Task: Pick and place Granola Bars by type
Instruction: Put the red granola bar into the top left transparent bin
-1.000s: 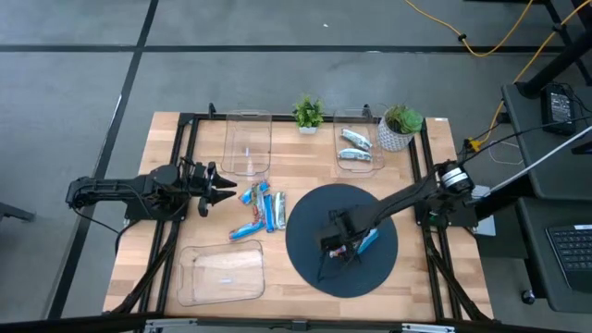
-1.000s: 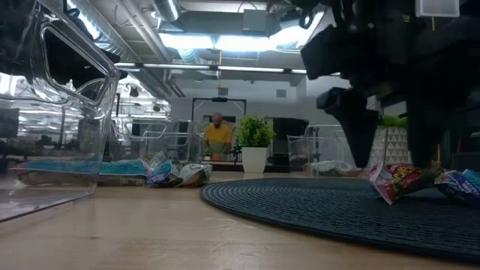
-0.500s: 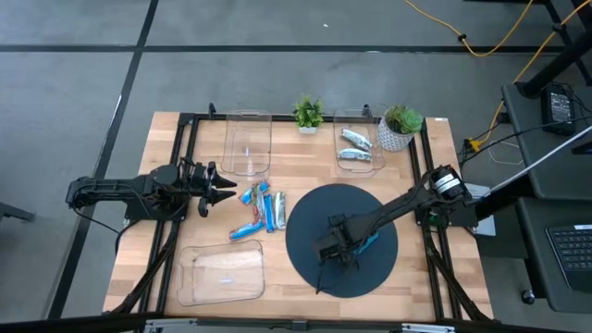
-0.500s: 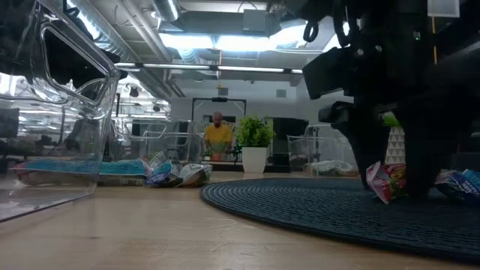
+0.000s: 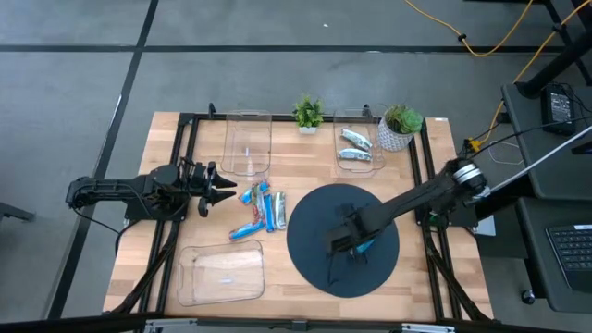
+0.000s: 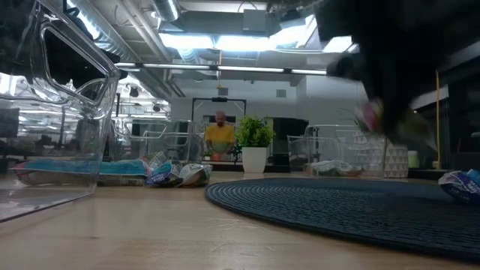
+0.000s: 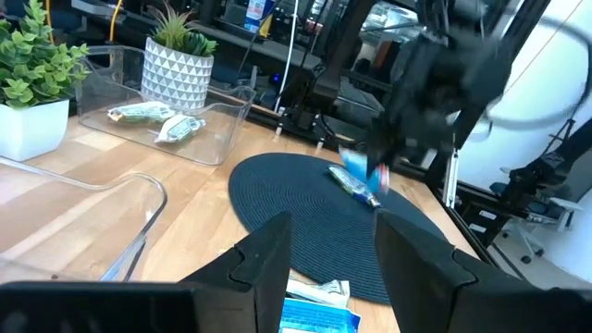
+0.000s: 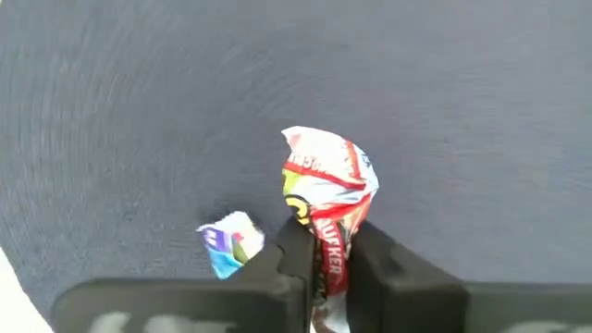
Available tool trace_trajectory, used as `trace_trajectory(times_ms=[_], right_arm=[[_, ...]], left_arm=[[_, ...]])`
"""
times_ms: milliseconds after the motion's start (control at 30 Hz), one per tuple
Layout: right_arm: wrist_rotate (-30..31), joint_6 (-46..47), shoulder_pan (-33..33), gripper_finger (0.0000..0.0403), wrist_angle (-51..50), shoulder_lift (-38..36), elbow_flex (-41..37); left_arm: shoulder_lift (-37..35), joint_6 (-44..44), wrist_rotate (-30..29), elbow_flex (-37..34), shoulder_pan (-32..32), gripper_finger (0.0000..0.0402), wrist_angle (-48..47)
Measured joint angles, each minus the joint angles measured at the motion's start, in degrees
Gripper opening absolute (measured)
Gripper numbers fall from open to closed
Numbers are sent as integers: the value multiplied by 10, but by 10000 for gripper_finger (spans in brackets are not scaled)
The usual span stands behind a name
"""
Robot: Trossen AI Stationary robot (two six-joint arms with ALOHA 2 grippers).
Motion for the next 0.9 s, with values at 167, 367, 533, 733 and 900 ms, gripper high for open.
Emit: trace_trajectory(times_ms=[167,367,533,733,900], right_arm=[[65,51,-19,26,2,-110,0],[110,74,-61,22,101,-228,0],[113,27,-105,36,236,-272,0],[50,-59,-158,21,396,-269,1],[-9,-69,-201,23,464,-255,1]], left_arm=[[0,-24,0,0,0,148,4],[0,-17,14,1,0,148,78],[2,1,-6,31,0,148,98],[43,38,-6,88,0,148,97],[104,78,-27,144,0,157,98]])
